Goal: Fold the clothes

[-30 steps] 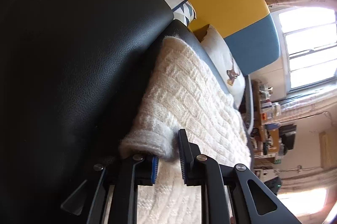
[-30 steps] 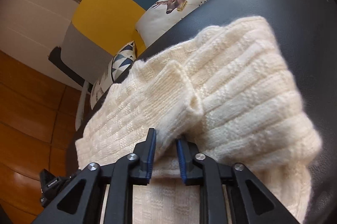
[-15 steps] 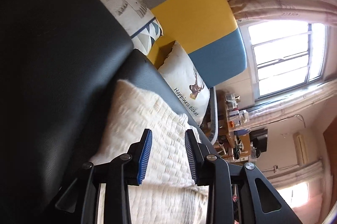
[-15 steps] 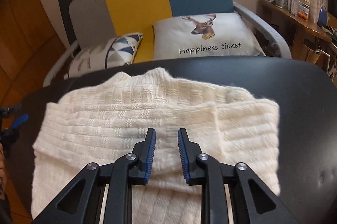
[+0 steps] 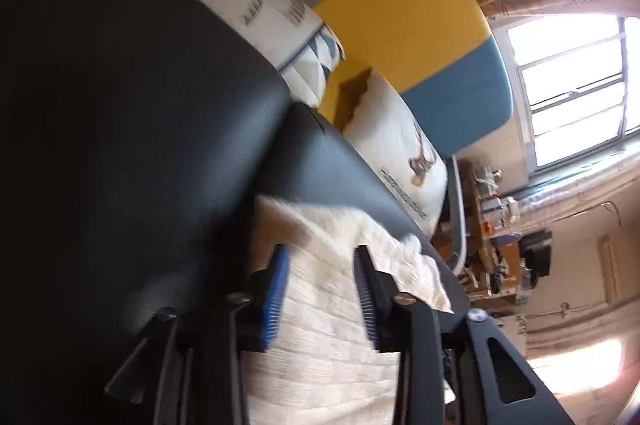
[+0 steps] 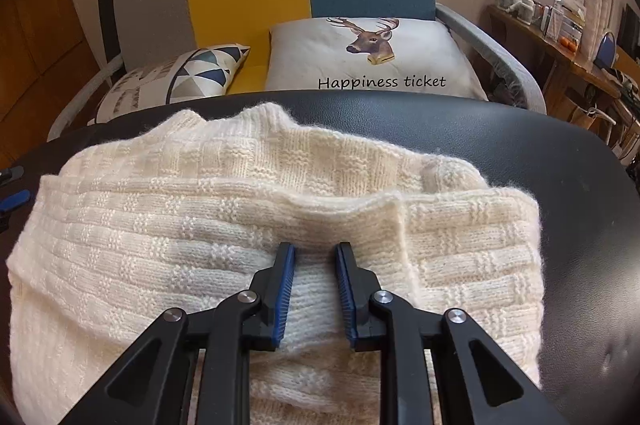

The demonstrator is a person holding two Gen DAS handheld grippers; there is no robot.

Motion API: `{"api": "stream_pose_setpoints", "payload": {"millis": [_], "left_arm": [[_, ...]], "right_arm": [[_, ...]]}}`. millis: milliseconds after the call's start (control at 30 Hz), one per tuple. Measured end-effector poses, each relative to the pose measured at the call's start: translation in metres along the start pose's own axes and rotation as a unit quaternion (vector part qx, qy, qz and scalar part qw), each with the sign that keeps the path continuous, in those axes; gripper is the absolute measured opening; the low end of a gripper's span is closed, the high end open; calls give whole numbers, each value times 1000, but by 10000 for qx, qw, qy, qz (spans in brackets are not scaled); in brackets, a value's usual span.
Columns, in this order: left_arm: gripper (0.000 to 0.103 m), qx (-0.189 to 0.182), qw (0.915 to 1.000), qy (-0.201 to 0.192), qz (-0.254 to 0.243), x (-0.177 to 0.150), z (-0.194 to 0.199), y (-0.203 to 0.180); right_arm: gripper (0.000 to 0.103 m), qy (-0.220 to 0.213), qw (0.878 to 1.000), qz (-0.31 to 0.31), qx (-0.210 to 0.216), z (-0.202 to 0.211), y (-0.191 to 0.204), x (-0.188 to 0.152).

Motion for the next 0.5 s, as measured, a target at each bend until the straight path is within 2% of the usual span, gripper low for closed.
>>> {"api": "stream_pose_setpoints", "payload": {"millis": [67, 167, 300, 433, 467, 500], "left_arm": [[48, 32, 9998, 179, 10, 7, 3, 14], [48, -333, 9976, 600, 111, 10, -8, 26], [48, -356, 9940, 1028, -91, 5, -33, 24], [47, -331, 9941, 931, -458, 4, -45, 10], [26, -285, 9939, 891, -590, 5, -45, 6], [14, -237, 9935, 847, -721, 5, -46, 3]], "right_arm": [[21, -7, 10000, 3, 37, 0, 0, 0], [21, -42, 10000, 22, 37, 0, 0, 0], [21, -46, 10000, 17, 42, 0, 0, 0], [21, -10, 9999, 129, 34, 0, 2, 1], [21, 3, 9999, 144, 32, 0, 2, 1], [21, 15, 9999, 155, 29, 0, 3, 1]]}}
Point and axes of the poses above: each gripper's, at about its wrist camera, not at the fingertips, and z roughly against the way its jaws point, y to its left, x to its top, the point moved 4 cm from there along -z, roughly the way its jaws point, and after that the axes turned 13 degrees about -z, right-handed, at the moved point
